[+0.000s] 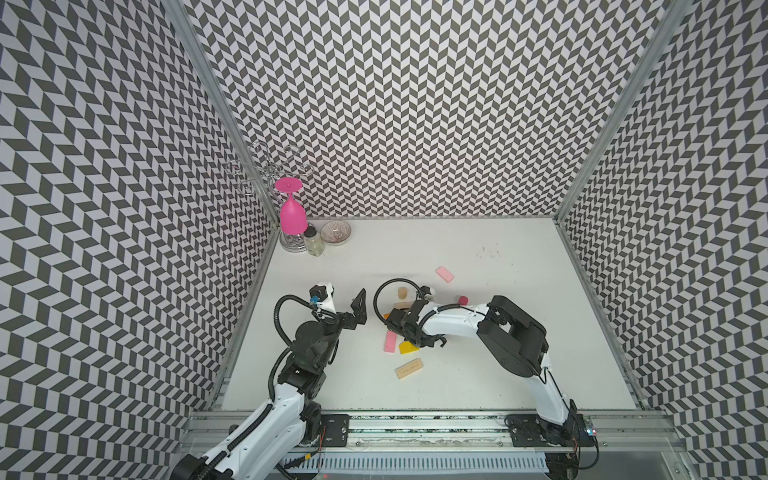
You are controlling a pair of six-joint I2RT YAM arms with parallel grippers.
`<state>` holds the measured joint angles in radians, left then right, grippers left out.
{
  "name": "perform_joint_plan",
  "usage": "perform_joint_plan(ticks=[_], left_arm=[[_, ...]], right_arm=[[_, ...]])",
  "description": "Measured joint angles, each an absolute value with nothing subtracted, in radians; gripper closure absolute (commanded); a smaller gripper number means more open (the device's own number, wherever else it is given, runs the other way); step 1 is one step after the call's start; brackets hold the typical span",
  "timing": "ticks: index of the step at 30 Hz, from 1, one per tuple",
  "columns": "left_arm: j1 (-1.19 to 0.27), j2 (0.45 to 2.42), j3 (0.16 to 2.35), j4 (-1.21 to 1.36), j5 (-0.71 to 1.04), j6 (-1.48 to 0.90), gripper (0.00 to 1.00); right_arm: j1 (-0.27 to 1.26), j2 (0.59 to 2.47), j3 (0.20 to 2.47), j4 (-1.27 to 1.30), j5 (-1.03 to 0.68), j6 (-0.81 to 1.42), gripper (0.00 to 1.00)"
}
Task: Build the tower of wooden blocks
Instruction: 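Lower the red arch beside the wood arch and open the right gripper, then bring the left gripper to the wood arch while the right gripper approaches the red arch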
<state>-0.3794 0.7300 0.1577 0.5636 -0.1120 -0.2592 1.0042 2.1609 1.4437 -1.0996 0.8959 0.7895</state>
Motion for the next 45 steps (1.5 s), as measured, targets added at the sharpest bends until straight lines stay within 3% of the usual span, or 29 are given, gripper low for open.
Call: perform_joint_plan(ticks=[9, 18, 26, 33, 37, 39, 45], left_arm=[[-0.379, 0.730, 0.157, 0.564, -0.112, -0.259, 0.00], [-0.379, 0.730, 0.157, 0.564, -0.112, -0.259, 0.00], [-0.379, 0.738, 0.157, 0.562, -0.134, -0.270, 0.00], [-0.363, 0.853, 0.193, 0.507, -0.107, -0.395, 0.00], [-0.384, 0.968, 0.282, 0.451, 0.001, -0.435, 0.12], [-0.417, 1.005, 0.313, 0.416, 0.023, -0.446, 0.13], [-0.593, 1.097, 0.404, 0.290, -0.009, -0.463, 0.13]], right_arm=[[1.000, 2.157, 1.449, -1.035, 0.863, 0.779, 0.74], [1.000, 2.154, 1.470, -0.985, 0.815, 0.769, 0.45], [1.017, 2.006, 1.424, -0.947, 0.789, 0.779, 0.39], [1.019, 1.658, 1.105, -0.759, 0.794, 0.775, 0.39], [1.004, 1.389, 0.812, -0.500, 0.784, 0.707, 0.41], [0.984, 1.295, 0.695, -0.381, 0.768, 0.671, 0.39], [0.876, 1.205, 0.495, -0.107, 0.704, 0.588, 0.31]])
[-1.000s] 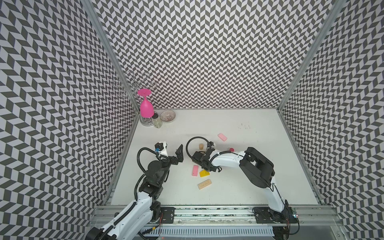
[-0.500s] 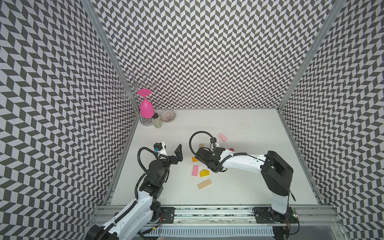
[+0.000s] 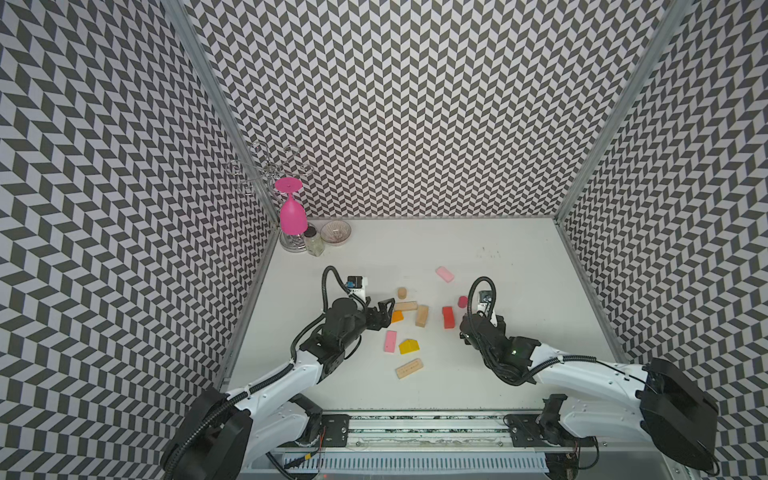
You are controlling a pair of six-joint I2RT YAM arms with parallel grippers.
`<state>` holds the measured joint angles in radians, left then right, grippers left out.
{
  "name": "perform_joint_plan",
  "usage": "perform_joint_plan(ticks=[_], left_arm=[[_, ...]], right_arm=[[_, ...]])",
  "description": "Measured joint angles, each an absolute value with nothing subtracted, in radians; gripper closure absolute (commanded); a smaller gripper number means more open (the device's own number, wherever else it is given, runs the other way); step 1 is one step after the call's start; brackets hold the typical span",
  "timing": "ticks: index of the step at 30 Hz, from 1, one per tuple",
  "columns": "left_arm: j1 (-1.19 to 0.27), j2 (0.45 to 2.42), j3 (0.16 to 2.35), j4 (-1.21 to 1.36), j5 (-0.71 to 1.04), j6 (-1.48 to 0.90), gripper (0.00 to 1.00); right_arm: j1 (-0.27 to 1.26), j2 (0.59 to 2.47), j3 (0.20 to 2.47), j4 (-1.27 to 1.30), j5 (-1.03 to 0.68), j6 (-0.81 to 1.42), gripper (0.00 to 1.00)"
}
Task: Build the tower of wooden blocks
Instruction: 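Bring the left gripper to the wood arch while the right gripper approaches the red arch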
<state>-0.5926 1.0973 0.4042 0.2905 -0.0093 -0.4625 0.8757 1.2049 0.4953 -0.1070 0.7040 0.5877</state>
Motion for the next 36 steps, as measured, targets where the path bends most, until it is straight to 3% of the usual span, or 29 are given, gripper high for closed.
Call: perform_joint_plan(ticks=[2, 8, 13, 18, 36], left_arm=[[-0.646, 1.140, 0.438, 0.257, -0.033, -0.464, 0.12], [-0.712, 1.309, 0.514, 0.180, -0.072, -0.463, 0.11], [-0.729, 1.401, 0.554, 0.125, -0.095, -0.462, 0.10], [-0.755, 1.433, 0.576, 0.118, -0.123, -0.465, 0.09], [-0.759, 1.603, 0.728, 0.034, -0.295, -0.469, 0.08]], right_arm=[[0.853, 1.209, 0.481, -0.060, 0.693, 0.568, 0.25], [0.841, 1.283, 0.488, 0.046, 0.665, 0.504, 0.26], [0.841, 1.322, 0.506, 0.057, 0.676, 0.480, 0.20], [0.836, 1.322, 0.506, 0.065, 0.664, 0.479, 0.10], [0.751, 1.469, 0.576, 0.011, 0.547, 0.506, 0.10]])
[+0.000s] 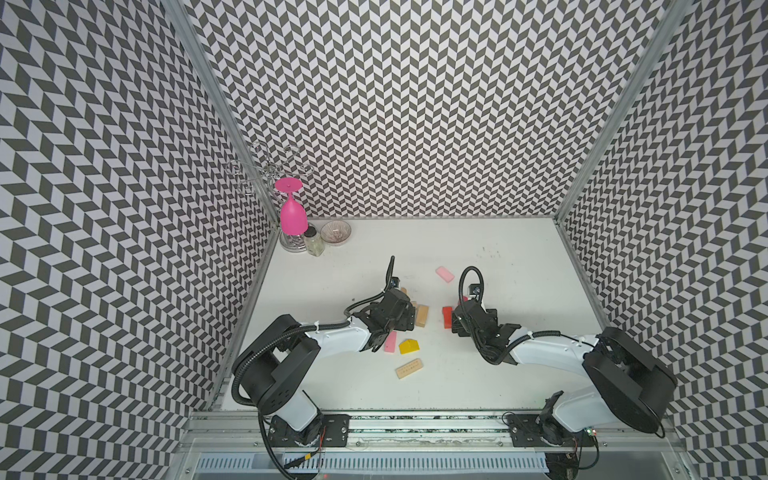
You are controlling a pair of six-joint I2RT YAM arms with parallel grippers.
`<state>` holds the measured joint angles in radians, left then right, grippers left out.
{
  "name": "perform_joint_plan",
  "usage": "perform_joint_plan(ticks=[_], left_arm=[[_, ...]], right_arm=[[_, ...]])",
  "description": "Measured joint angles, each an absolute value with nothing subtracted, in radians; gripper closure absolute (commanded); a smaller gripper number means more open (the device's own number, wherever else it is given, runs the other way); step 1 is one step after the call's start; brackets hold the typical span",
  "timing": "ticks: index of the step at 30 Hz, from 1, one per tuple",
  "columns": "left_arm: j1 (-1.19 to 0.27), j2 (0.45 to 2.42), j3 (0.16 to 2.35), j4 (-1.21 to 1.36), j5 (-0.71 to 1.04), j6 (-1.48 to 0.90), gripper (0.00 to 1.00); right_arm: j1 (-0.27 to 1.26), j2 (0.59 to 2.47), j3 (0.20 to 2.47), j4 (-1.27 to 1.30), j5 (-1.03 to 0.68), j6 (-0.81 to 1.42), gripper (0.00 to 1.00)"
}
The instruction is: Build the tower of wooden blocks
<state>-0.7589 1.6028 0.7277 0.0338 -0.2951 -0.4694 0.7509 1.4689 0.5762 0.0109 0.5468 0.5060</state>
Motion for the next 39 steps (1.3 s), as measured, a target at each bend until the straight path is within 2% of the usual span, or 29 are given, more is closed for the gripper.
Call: perform_joint_plan(ticks=[39], left_arm=[[-0.841, 1.704, 0.801, -0.009, -0.329, -0.470, 0.06]], right_arm=[[0.750, 1.583, 0.638, 0.009, 0.431, 0.463, 0.07]])
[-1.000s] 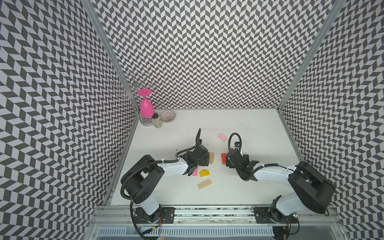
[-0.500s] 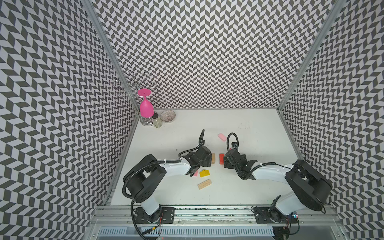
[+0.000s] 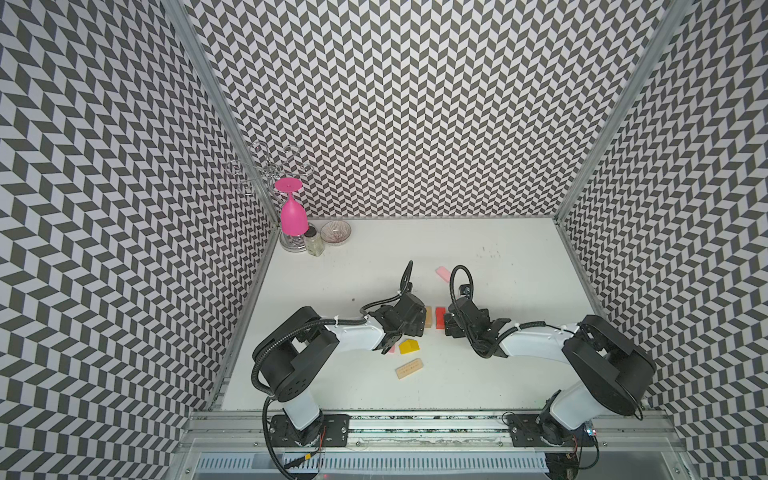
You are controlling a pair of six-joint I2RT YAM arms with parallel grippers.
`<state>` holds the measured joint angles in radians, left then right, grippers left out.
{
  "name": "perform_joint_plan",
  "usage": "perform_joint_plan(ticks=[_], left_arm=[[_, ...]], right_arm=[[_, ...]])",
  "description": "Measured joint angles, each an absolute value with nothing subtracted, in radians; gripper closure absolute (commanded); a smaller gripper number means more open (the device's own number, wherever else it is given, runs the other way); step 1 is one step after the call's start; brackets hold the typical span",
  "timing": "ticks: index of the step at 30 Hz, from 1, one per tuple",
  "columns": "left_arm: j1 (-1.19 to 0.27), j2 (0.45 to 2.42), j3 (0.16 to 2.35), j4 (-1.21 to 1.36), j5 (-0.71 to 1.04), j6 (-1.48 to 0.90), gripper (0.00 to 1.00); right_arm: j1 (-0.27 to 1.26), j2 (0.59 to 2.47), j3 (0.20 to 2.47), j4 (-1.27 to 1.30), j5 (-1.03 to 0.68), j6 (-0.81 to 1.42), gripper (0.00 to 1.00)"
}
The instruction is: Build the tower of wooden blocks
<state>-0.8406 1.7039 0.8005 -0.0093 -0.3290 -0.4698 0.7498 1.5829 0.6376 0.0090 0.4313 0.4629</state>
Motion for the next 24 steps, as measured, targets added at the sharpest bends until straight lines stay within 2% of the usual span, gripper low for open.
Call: perform_joint_plan(ticks=[24], left_arm=[[-0.847, 1.714, 0.802, -0.001, -0.329, -0.469, 0.06]], right_arm=[[0.752, 1.643, 0.692, 0.010, 0.432, 0.453, 0.08]])
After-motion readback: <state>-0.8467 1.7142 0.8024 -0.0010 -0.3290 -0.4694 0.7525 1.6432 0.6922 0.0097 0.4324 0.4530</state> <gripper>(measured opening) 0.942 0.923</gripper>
